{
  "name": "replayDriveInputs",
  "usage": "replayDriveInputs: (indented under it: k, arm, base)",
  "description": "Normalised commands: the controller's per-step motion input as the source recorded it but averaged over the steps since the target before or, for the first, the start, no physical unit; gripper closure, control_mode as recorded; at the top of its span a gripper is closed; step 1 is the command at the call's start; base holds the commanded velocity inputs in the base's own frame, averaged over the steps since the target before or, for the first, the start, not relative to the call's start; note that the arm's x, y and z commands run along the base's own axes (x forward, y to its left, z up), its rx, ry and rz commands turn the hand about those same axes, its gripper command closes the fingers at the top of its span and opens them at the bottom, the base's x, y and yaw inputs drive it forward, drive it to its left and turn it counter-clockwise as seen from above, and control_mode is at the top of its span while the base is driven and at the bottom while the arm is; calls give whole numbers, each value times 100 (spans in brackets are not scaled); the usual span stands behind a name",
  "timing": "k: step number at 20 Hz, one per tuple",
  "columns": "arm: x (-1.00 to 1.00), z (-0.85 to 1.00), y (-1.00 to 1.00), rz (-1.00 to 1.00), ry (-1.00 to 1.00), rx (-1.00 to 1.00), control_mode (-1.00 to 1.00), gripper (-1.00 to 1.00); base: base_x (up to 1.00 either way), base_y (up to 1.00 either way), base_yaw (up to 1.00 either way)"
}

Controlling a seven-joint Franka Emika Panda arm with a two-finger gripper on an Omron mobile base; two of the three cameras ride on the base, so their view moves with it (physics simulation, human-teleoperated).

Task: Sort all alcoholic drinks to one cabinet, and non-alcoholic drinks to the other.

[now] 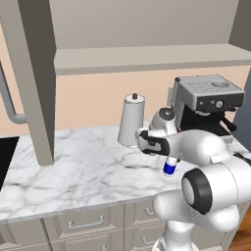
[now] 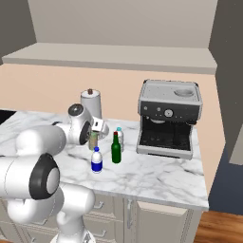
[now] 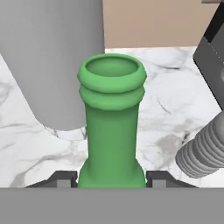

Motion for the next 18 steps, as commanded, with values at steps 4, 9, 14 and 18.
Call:
replayDriveInputs:
  k: [4,9,14,18]
  arm:
    - [-3,37,0,-1,6,0,-100,100]
    - [-18,32,0,-3,1,-1,-100,100]
    - [-16,36,0,-3,-1,-4,-100,100]
    - [-21,43,0,-3,-3,-5,-100,100]
  base:
    - [0,0,0]
    - [0,0,0]
    - [0,0,0]
    - [0,0,0]
